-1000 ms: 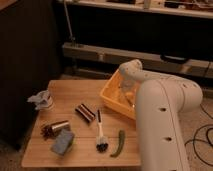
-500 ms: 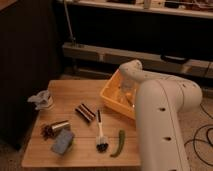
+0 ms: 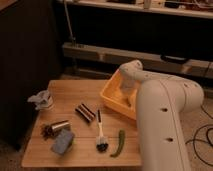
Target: Place fork in table surface
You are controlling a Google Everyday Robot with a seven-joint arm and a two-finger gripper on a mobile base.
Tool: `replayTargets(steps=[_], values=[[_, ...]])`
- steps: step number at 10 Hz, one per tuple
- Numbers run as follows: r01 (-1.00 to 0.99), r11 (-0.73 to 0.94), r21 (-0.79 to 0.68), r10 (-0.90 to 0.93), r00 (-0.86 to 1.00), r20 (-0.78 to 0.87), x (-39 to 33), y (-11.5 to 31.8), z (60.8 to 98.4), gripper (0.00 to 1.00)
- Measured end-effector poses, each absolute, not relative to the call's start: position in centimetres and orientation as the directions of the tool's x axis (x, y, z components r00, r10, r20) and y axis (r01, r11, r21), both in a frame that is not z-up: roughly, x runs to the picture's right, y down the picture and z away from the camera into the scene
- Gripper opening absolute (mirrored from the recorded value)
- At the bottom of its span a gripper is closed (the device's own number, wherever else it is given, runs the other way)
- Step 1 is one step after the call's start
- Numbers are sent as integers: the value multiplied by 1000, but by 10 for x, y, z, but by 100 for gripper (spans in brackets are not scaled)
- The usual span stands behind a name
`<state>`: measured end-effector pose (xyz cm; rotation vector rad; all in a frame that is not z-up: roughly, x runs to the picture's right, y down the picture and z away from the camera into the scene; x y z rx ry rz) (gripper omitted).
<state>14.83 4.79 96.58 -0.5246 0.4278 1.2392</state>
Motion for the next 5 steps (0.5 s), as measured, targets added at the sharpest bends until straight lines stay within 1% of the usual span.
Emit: replayTargets(steps=[4,5], values=[[-964,246,-101,785,259,-563,141,35,956,0],[-968,239,-79,795,242,-557,141,26,947,0]])
